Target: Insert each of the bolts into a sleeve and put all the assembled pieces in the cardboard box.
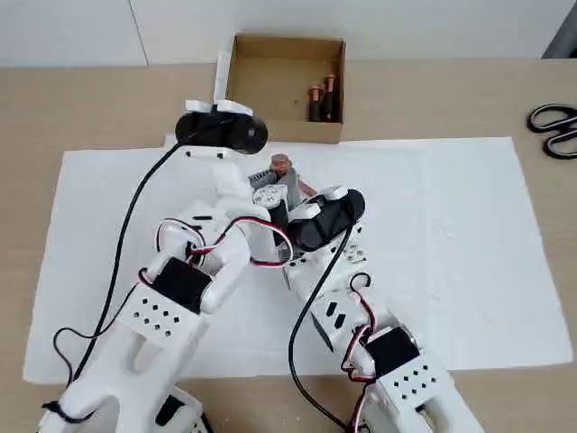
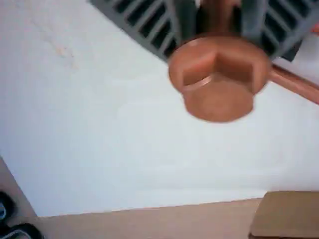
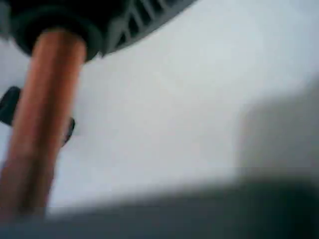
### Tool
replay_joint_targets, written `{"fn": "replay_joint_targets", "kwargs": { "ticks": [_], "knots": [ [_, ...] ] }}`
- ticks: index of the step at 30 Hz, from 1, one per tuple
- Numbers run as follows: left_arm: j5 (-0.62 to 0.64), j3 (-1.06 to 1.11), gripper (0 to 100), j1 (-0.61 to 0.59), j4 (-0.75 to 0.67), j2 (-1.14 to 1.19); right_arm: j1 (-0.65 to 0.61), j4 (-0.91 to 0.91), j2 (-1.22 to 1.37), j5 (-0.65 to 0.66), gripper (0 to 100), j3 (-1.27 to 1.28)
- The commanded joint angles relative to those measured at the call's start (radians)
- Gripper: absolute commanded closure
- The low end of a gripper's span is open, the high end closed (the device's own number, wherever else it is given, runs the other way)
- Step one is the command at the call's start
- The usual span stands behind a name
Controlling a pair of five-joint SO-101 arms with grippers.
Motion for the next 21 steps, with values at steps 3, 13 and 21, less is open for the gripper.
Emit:
{"fn": "replay_joint_targets", "kwargs": {
  "ticks": [3,13,21],
  "knots": [
    [0.005,-0.012,99,0.048,0.006,-0.037,-0.001,-0.013,-0.021,-0.009,99.5,-0.012],
    [-0.054,-0.005,99,0.049,0.058,-0.037,0.001,-0.013,-0.021,-0.008,99.5,-0.012],
    [-0.057,-0.005,99,0.051,0.101,-0.037,0.001,-0.013,-0.021,-0.008,99.5,-0.012]
  ]
}}
